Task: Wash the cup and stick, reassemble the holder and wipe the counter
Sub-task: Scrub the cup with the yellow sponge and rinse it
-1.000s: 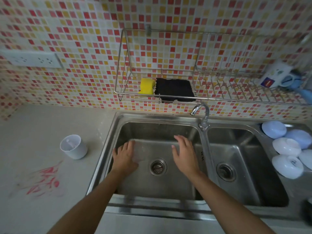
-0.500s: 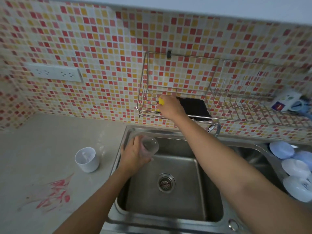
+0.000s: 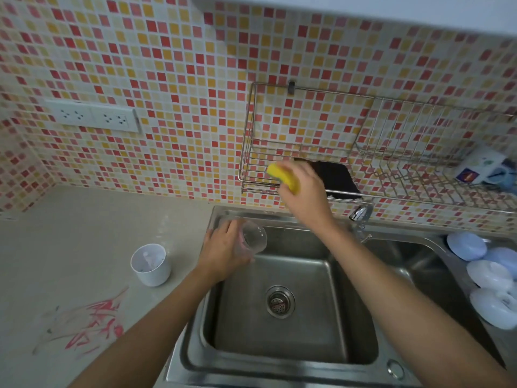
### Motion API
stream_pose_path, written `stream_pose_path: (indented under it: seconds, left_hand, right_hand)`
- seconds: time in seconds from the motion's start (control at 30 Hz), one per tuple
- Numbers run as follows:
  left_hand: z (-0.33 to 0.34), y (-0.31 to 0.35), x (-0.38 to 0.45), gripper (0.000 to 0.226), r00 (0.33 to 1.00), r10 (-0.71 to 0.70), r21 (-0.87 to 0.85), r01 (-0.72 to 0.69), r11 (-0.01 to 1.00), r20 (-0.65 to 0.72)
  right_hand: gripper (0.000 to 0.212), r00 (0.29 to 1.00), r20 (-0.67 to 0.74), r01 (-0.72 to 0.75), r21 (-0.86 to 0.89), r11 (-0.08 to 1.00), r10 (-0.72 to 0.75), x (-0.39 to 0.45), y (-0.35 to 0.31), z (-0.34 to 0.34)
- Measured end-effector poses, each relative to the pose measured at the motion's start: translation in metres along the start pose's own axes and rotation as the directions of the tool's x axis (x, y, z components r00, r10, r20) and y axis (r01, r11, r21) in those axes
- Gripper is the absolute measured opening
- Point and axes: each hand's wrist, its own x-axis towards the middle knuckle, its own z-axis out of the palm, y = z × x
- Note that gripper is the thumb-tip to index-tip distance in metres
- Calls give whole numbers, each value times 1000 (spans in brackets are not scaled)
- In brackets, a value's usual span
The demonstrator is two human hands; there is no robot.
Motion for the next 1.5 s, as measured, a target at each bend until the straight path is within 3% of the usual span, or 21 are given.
stream_pose_path:
  seconds: [0.17, 0.43, 0.6, 0.67, 0.73, 0.8, 0.87, 0.93, 1.1, 1.17, 1.23, 1.3, 1.4, 1.5]
  left_hand:
    - [-2, 0, 13, 77, 996, 89, -2, -89, 996, 23]
    - [2, -3, 10, 72, 980, 195, 17, -196, 981, 46]
    - [-3, -7, 9, 75, 975, 211, -22, -210, 977, 65]
    - [-6, -6, 10, 77, 971, 227, -26, -226, 974, 79]
    - [-8, -3, 10, 75, 963, 253, 2, -254, 967, 93]
    - [-7, 1, 9, 73, 951, 272, 45, -281, 959, 146]
    - [-4, 4, 9, 74, 943, 276, 68, -292, 954, 185]
    - [0, 7, 11, 73, 946, 276, 51, -288, 956, 170]
    - [5, 10, 17, 79, 945, 280, 22, -287, 958, 167]
    - [6, 13, 18, 80, 938, 303, 30, -312, 950, 171]
    - [8, 21, 20, 75, 926, 330, 51, -344, 938, 183]
    - [9, 28, 22, 74, 915, 336, 63, -358, 932, 223]
    - [11, 31, 24, 82, 910, 327, 16, -342, 940, 256]
    - [12, 30, 25, 84, 897, 345, -78, -337, 938, 277]
  right_hand:
    - [46, 963, 269, 45, -98, 994, -17, -87, 30, 22]
    - [40, 961, 261, 157, -263, 952, -86, -114, 31, 37]
    - [35, 970, 171, -179, 9, 984, 175, -134, 7, 42]
    - [32, 963, 168, -224, 61, 973, 211, -136, 4, 42]
    - [33, 969, 181, -171, 4, 985, 167, -134, 5, 37]
    - [36, 977, 207, -12, -154, 988, 44, -128, 15, 29]
    - [38, 962, 264, 158, -327, 932, -71, -123, 25, 23]
    - [42, 953, 286, 206, -376, 904, -99, -123, 28, 22]
    - [41, 973, 215, -69, -51, 996, 79, -141, 7, 29]
    - [40, 968, 234, -91, -21, 996, 94, -139, 16, 24]
    - [43, 952, 307, 73, -173, 982, -16, -131, 33, 13]
    - [45, 908, 389, 310, -374, 874, -155, -120, 51, 3]
    - [40, 871, 428, 434, -439, 787, -241, -113, 60, -6]
    - [21, 846, 422, 508, -453, 732, -325, -115, 63, -7]
